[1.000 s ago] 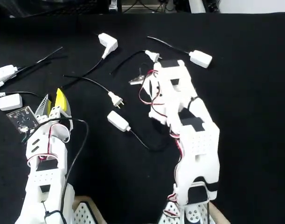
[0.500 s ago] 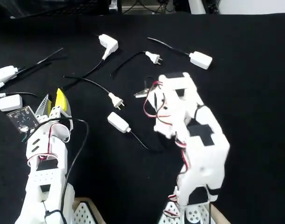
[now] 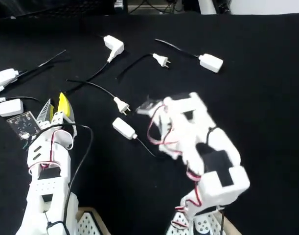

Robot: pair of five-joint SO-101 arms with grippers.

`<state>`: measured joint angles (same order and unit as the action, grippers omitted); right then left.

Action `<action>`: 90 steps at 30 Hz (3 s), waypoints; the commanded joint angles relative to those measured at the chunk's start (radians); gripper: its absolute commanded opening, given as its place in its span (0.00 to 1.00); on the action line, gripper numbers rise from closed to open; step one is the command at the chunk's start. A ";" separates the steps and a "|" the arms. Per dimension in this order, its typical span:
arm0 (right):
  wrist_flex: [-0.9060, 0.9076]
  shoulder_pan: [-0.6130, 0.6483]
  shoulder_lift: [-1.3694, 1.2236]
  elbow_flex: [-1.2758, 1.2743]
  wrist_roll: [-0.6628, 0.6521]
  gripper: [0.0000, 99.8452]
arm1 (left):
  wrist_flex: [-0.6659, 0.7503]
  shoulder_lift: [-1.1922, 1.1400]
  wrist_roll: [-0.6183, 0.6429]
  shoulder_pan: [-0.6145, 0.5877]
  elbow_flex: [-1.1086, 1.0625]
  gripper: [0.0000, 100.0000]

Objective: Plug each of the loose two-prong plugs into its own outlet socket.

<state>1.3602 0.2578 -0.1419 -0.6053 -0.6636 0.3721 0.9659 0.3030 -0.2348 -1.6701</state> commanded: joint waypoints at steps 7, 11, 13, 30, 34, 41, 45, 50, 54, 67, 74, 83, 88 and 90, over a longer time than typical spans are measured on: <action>0.003 0.258 0.429 -0.240 -0.017 0.29 | 0.002 0.002 0.002 0.001 -0.019 0.15; -0.012 0.270 0.584 -0.286 -0.150 0.29 | -0.002 0.002 0.002 0.001 -0.019 0.15; -0.060 0.269 0.634 -0.317 -0.193 0.29 | -0.002 0.002 0.002 0.001 -0.019 0.15; -0.344 0.158 0.374 -0.381 -0.212 0.28 | -0.003 0.002 0.002 -0.002 -0.019 0.15; -0.247 0.155 0.239 -0.280 -0.212 0.16 | -0.003 0.002 0.002 -0.002 -0.019 0.15; -0.152 0.153 0.087 -0.182 -0.206 0.08 | -0.003 0.002 0.002 -0.001 -0.019 0.15; -0.149 0.155 0.082 -0.177 -0.206 0.02 | -0.003 0.002 0.002 -0.001 -0.019 0.15; -0.084 0.161 0.082 -0.166 -0.213 0.01 | -0.003 0.002 0.002 -0.001 -0.019 0.15; 0.012 0.155 0.082 -0.088 -0.209 0.01 | -0.003 0.002 0.002 -0.001 -0.019 0.15; 0.204 0.141 0.062 0.154 -0.157 0.01 | -0.003 0.002 0.002 -0.001 -0.019 0.15; 0.087 -0.052 -0.024 0.105 -0.138 0.01 | -0.003 0.002 0.002 0.001 -0.019 0.15; 0.031 -0.193 -0.076 0.140 -0.140 0.06 | -0.003 0.002 0.002 0.001 -0.019 0.15; 0.025 -0.187 -0.074 0.148 -0.146 0.22 | -0.003 0.002 0.002 0.001 -0.019 0.15; 0.031 -0.190 -0.058 0.168 -0.155 0.23 | -0.003 0.002 0.002 0.001 -0.019 0.15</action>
<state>1.4032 0.0844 -0.2202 -0.4994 -0.8124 0.3721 0.9659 0.3030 -0.2348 -1.6701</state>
